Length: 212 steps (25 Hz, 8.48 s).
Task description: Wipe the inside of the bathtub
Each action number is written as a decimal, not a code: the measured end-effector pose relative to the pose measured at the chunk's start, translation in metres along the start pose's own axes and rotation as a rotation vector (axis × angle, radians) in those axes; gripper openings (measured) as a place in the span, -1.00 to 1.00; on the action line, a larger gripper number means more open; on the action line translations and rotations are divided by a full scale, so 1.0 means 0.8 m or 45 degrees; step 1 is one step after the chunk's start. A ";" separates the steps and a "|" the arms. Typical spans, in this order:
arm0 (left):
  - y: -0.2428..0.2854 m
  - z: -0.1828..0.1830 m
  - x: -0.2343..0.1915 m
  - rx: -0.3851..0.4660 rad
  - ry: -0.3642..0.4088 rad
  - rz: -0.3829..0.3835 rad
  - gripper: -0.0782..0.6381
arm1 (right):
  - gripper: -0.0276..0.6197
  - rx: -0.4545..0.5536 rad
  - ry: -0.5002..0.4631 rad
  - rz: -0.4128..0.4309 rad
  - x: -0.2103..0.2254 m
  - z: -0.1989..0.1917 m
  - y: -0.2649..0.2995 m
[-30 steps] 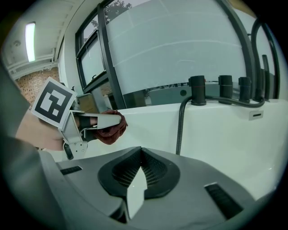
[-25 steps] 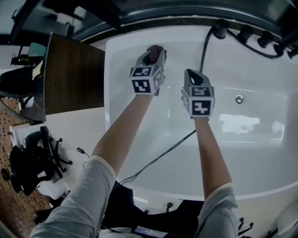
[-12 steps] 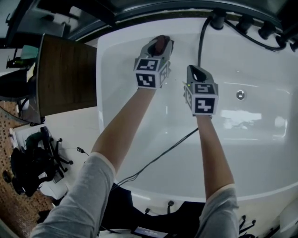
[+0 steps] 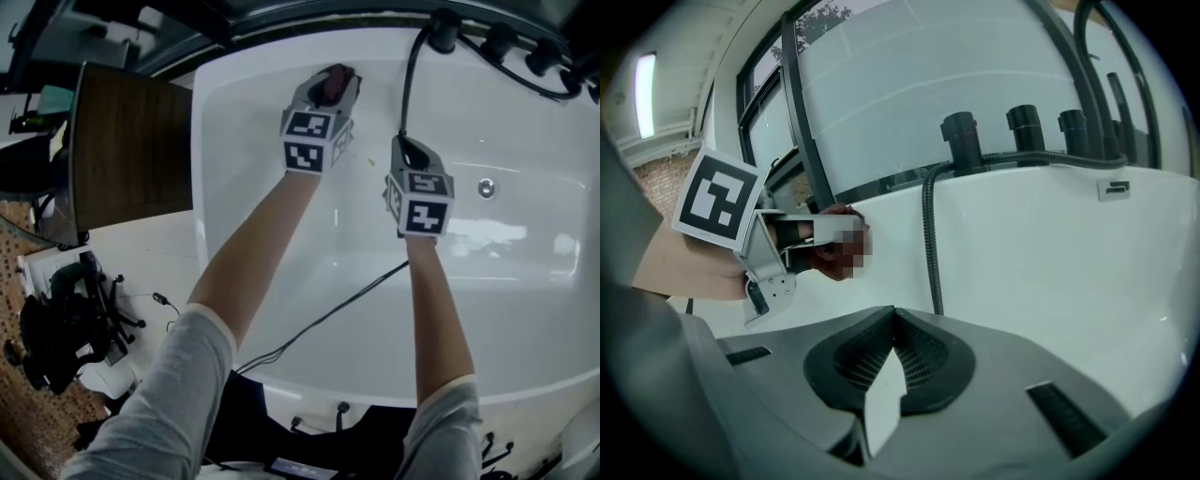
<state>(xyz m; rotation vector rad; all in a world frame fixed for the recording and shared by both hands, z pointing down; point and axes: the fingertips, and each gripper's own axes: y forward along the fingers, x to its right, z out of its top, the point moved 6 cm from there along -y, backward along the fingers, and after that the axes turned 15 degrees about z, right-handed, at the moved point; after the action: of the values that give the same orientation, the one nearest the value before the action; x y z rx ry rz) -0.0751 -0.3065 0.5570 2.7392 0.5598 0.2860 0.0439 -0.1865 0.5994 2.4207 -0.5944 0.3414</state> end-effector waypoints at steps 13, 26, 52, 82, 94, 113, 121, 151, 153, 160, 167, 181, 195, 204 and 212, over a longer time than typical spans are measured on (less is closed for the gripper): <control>0.002 -0.044 -0.012 -0.009 -0.053 0.077 -0.52 | -0.89 -0.010 0.011 0.006 0.010 -0.020 0.013; 0.003 -0.082 -0.020 -0.029 -0.034 0.044 -0.52 | -0.89 -0.028 0.014 -0.003 0.005 -0.033 0.035; 0.009 -0.163 -0.033 -0.108 -0.058 0.070 -0.53 | -0.89 -0.039 0.008 -0.024 0.019 -0.066 0.054; 0.016 -0.234 -0.037 -0.163 -0.058 0.121 -0.53 | -0.89 -0.061 0.037 -0.040 0.034 -0.114 0.082; 0.049 -0.246 0.077 -0.166 -0.025 -0.074 -0.53 | -0.89 -0.059 0.033 -0.087 0.054 -0.119 0.075; 0.063 -0.307 0.079 -0.249 -0.021 -0.072 -0.53 | -0.89 -0.038 0.072 -0.141 0.078 -0.133 0.088; 0.060 -0.329 0.064 -0.262 0.014 -0.053 -0.53 | -0.89 -0.068 0.075 -0.173 0.089 -0.147 0.084; 0.080 -0.439 0.047 -0.534 -0.030 -0.004 -0.53 | -0.89 -0.080 0.077 -0.195 0.110 -0.167 0.090; 0.084 -0.447 0.053 -0.533 -0.008 -0.023 -0.53 | -0.89 -0.073 0.073 -0.197 0.116 -0.166 0.089; 0.087 -0.460 0.077 -0.588 -0.062 -0.072 -0.53 | -0.89 -0.063 0.085 -0.238 0.130 -0.172 0.075; 0.085 -0.457 0.175 -0.635 -0.054 -0.201 -0.52 | -0.89 -0.075 0.092 -0.238 0.134 -0.185 0.064; 0.064 -0.474 0.108 -0.664 -0.180 0.018 -0.53 | -0.89 -0.088 0.133 -0.262 0.141 -0.199 0.060; 0.095 -0.456 0.160 -0.629 -0.189 -0.160 -0.53 | -0.89 -0.117 0.117 -0.255 0.139 -0.208 0.060; 0.096 -0.434 0.100 -0.669 -0.227 0.002 -0.54 | -0.89 -0.124 0.117 -0.266 0.137 -0.198 0.047; 0.078 -0.343 0.084 -0.601 -0.238 -0.011 -0.54 | -0.89 -0.075 0.097 -0.254 0.099 -0.134 0.020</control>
<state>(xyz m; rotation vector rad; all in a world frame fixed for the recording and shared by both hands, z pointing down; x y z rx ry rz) -0.0636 -0.2572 0.8415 2.2754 0.3928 0.1354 0.0941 -0.1576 0.7203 2.3741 -0.3219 0.3253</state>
